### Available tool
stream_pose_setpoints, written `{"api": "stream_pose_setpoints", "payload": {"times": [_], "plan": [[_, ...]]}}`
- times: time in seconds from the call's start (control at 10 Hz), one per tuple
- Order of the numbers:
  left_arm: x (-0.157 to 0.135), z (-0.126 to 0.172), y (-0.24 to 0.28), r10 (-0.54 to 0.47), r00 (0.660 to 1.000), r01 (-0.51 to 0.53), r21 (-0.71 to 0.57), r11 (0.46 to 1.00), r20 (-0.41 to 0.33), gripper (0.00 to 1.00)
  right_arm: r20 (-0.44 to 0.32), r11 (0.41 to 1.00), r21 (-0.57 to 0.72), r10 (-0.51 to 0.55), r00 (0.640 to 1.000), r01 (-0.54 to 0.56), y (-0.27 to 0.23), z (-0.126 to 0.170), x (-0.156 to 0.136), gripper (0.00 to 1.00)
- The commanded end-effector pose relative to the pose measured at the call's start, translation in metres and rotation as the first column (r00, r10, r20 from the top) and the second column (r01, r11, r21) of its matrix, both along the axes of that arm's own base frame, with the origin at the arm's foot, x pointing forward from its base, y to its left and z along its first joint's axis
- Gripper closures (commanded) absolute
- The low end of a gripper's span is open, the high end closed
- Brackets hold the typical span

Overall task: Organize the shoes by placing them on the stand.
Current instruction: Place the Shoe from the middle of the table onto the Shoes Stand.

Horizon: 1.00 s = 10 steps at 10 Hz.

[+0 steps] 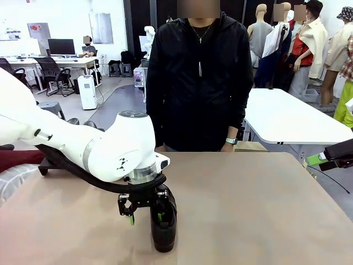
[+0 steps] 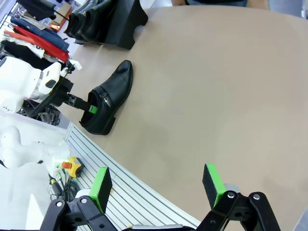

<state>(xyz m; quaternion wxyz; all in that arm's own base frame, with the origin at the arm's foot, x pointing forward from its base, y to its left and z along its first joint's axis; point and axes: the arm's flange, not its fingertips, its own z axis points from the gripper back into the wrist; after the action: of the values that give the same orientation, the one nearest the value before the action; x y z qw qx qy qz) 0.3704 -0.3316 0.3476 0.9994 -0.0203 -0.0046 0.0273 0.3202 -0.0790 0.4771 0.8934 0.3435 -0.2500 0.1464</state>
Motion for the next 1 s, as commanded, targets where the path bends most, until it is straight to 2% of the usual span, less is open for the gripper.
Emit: {"api": "stream_pose_setpoints", "payload": {"times": [0.0, 0.7, 0.9], "plan": [[0.004, 0.006, -0.005, 0.017, 1.000, -0.017, -0.001, 1.000, 0.003, 1.00, -0.013, 1.000, 0.005, -0.011, 1.000, 0.011, 0.000, 0.004, -0.001, 0.00], [0.003, 0.014, -0.008, -0.005, 0.999, 0.004, 0.024, 1.000, 0.047, 1.00, -0.013, 1.000, 0.005, -0.011, 1.000, 0.011, 0.000, 0.004, -0.001, 0.00], [-0.002, 0.034, -0.006, -0.056, 0.995, 0.055, 0.014, 0.998, 0.076, 1.00, -0.013, 1.000, 0.005, -0.011, 1.000, 0.011, 0.000, 0.004, -0.001, 0.00]]}}
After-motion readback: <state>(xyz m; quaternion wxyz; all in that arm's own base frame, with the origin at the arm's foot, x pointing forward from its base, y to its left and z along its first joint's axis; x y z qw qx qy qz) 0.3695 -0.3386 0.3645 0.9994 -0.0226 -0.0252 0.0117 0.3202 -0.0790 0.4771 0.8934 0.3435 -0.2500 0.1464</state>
